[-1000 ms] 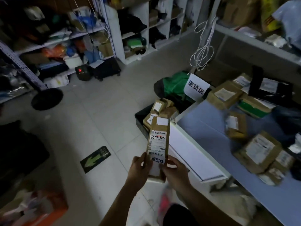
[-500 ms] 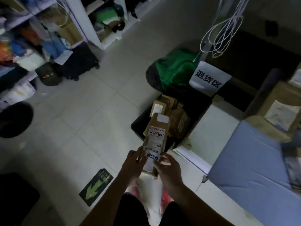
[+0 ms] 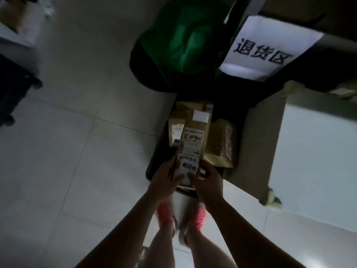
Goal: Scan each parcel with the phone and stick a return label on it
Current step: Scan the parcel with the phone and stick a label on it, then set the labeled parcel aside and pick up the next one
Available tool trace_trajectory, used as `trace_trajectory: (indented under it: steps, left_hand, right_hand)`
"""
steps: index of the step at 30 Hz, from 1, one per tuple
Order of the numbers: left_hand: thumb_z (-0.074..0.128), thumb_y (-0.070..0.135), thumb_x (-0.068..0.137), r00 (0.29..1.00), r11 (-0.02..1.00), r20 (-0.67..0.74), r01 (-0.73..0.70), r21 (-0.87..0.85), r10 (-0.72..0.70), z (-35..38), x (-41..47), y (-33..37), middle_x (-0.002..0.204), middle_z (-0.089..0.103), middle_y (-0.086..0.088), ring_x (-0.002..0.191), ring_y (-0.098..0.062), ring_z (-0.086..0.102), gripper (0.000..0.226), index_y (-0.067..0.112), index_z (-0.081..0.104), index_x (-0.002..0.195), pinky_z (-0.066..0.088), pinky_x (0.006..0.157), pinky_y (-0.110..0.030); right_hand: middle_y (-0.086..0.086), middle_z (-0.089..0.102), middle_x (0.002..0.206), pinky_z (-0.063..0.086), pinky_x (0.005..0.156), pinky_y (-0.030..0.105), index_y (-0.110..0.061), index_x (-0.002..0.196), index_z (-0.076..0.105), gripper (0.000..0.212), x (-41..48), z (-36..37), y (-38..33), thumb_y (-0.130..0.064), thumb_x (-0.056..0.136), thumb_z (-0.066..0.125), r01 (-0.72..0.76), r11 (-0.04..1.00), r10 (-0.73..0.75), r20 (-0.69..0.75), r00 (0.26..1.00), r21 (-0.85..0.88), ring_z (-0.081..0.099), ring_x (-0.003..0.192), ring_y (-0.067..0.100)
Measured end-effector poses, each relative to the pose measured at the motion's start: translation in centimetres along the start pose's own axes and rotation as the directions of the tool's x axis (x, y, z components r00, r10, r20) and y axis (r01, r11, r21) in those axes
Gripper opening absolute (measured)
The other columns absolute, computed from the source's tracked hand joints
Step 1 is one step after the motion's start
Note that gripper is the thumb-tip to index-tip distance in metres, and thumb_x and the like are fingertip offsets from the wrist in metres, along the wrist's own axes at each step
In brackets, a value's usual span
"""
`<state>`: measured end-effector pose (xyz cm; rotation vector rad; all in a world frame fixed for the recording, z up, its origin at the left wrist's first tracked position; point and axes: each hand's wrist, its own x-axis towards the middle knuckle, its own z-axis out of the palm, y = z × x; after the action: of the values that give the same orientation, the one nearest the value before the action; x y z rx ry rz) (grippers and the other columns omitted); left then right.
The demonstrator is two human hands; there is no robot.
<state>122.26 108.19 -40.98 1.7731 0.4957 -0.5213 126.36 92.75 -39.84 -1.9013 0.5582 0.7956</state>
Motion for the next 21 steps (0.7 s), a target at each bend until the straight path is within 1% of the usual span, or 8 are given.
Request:
trace_trajectory:
  steps: [3,4,8,11,13,16,18,21]
  left_hand:
    - [0.067,0.028,0.096,1.000,0.998,-0.023,0.011,0.062,-0.010,0.5,5.1,-3.2,0.127,0.063,0.015,0.115,0.001,0.061,0.056,0.030,0.044,0.147,0.049,0.080,-0.006]
    - [0.069,0.028,0.095,0.999,0.997,-0.038,0.007,0.083,-0.004,0.9,6.5,-4.3,0.127,0.061,0.015,0.113,0.001,0.061,0.058,0.031,0.044,0.147,0.048,0.078,-0.005]
    - [0.075,0.024,0.089,0.987,0.983,-0.152,-0.018,0.183,0.046,3.4,10.5,-8.0,0.128,0.053,0.006,0.110,-0.007,0.060,0.059,0.021,0.049,0.142,0.047,0.080,-0.005]
    - [0.076,0.035,0.088,0.982,0.970,-0.161,-0.055,0.236,0.095,3.7,11.7,-10.0,0.131,0.050,-0.001,0.114,-0.012,0.055,0.068,0.019,0.046,0.147,0.049,0.087,-0.018]
    - [0.074,0.039,0.088,0.987,0.955,-0.131,-0.053,0.291,0.095,3.3,11.6,-10.2,0.132,0.051,-0.001,0.115,-0.011,0.054,0.071,0.023,0.043,0.150,0.045,0.086,-0.017]
    - [0.073,0.036,0.089,0.991,0.896,-0.096,-0.041,0.443,0.093,2.0,10.2,-8.6,0.133,0.054,-0.001,0.119,-0.015,0.054,0.069,0.026,0.042,0.151,0.041,0.084,-0.021]
    - [0.070,0.037,0.091,0.989,0.816,-0.085,-0.047,0.576,0.117,0.6,9.0,-5.8,0.135,0.054,-0.001,0.121,-0.020,0.053,0.065,0.025,0.043,0.149,0.045,0.084,-0.028]
    - [0.063,0.037,0.095,0.973,0.638,-0.046,-0.111,0.762,0.225,-1.8,6.6,0.8,0.134,0.056,-0.004,0.121,-0.026,0.055,0.057,0.020,0.046,0.147,0.050,0.091,-0.039]
  right_hand:
    - [-0.022,0.068,0.096,0.056,0.060,0.015,-0.029,0.130,0.060,0.057,5.1,2.8,1.6,-0.023,0.079,0.086,0.011,0.999,-0.014,-0.078,0.997,-0.042,0.068,0.084,-0.003]
    - [-0.022,0.068,0.096,0.051,0.058,0.010,-0.030,0.130,0.059,0.058,6.7,3.6,2.4,-0.023,0.078,0.086,0.013,0.999,-0.018,-0.097,0.995,-0.051,0.068,0.086,-0.002]
    - [-0.009,0.070,0.114,0.043,0.068,0.006,-0.023,0.132,0.053,0.064,10.8,6.0,5.6,-0.026,0.078,0.087,0.032,0.992,-0.051,-0.165,0.985,-0.119,0.066,0.098,0.005]
    - [-0.004,0.072,0.114,0.051,0.073,0.019,-0.021,0.129,0.056,0.055,11.8,6.8,7.3,-0.030,0.082,0.083,0.040,0.982,-0.077,-0.203,0.976,-0.183,0.069,0.098,0.011]
    - [-0.002,0.073,0.112,0.056,0.077,0.027,-0.020,0.129,0.057,0.052,11.7,6.7,7.6,-0.028,0.084,0.081,0.032,0.974,-0.079,-0.203,0.976,-0.224,0.070,0.097,0.015]
    - [0.001,0.071,0.113,0.054,0.075,0.028,-0.021,0.129,0.056,0.049,9.9,5.6,6.6,-0.023,0.085,0.078,-0.015,0.962,-0.043,-0.205,0.978,-0.273,0.069,0.100,0.020]
    - [-0.001,0.071,0.116,0.050,0.074,0.027,-0.025,0.129,0.055,0.047,8.0,3.8,4.9,-0.026,0.086,0.075,-0.030,0.938,-0.043,-0.201,0.979,-0.346,0.068,0.103,0.021]
    - [-0.005,0.067,0.124,0.052,0.082,0.031,-0.032,0.131,0.057,0.046,4.1,0.0,0.4,-0.028,0.087,0.071,0.012,0.859,-0.122,-0.182,0.976,-0.511,0.063,0.112,0.021]
